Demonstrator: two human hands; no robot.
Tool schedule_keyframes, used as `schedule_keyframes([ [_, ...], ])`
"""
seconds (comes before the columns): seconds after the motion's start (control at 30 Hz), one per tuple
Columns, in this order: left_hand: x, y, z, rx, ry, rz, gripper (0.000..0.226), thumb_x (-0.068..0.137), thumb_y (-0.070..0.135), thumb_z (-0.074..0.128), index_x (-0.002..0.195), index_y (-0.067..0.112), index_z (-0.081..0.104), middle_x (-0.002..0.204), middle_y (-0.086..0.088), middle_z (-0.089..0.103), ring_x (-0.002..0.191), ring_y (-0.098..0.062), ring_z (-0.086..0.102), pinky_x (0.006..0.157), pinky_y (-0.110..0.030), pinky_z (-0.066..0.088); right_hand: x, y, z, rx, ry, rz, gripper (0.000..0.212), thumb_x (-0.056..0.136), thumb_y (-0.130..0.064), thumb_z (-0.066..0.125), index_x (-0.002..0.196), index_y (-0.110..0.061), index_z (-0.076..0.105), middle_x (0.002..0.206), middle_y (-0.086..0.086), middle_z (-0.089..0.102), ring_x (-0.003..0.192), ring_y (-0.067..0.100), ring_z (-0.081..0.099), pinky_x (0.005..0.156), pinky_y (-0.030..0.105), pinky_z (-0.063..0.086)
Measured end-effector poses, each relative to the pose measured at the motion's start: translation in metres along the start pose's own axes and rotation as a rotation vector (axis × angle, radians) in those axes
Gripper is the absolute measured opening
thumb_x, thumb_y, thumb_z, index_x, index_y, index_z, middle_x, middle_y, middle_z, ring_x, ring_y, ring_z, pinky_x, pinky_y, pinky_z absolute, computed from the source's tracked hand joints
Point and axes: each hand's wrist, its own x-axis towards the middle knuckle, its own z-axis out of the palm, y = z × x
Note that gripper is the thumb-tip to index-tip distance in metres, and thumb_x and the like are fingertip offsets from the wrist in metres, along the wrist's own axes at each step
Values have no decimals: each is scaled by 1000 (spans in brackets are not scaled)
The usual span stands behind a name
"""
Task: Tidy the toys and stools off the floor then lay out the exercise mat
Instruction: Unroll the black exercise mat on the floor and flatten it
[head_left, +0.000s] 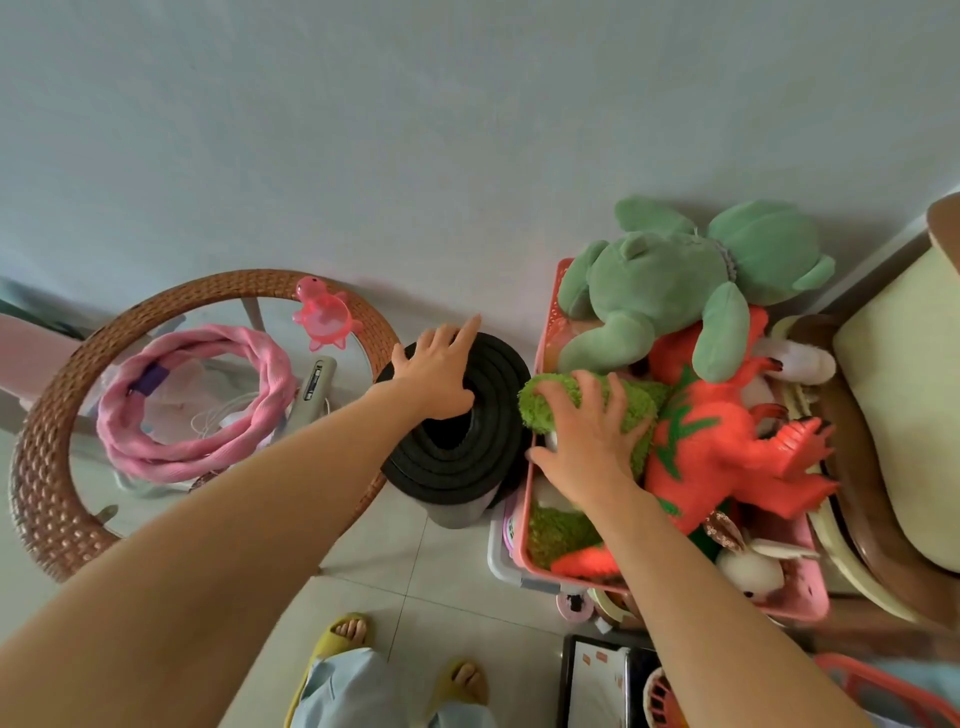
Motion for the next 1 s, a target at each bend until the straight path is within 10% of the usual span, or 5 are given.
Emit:
schedule_keyframes([
  [0.33,-46,-16,39,107,-9,-14,72,78,17,65,138,23,26,137,-6,26,128,-33,26,100,-52,36,-3,2,2,11,37,-24,64,83,-11,56,135,-36,28,149,4,10,141,39,-5,105,74,6],
  [0.7,-141,-40,80,22,-68,-92,68,75,21,71,126,26,27,129,1,46,116,-25,49,84,-41,55,-21,-12,10,-22,140,-99,62,83,-35,60,138,-34,31,155,6,8,143,39,-3,104,73,2],
  [0.83,-168,-50,84,30,-111,-146,72,76,19,70,135,23,29,137,1,39,126,-25,42,88,-41,53,-57,-29,29,94,355,-290,66,78,-40,65,136,-19,41,146,12,37,140,36,24,110,59,5],
  [1.0,-191,-62,83,-13,-58,-203,60,77,23,69,130,22,41,136,0,42,125,-25,44,87,-41,53,-112,-79,57,350,-274,-244,100,73,-61,65,148,-25,10,153,2,24,142,23,23,114,50,24],
])
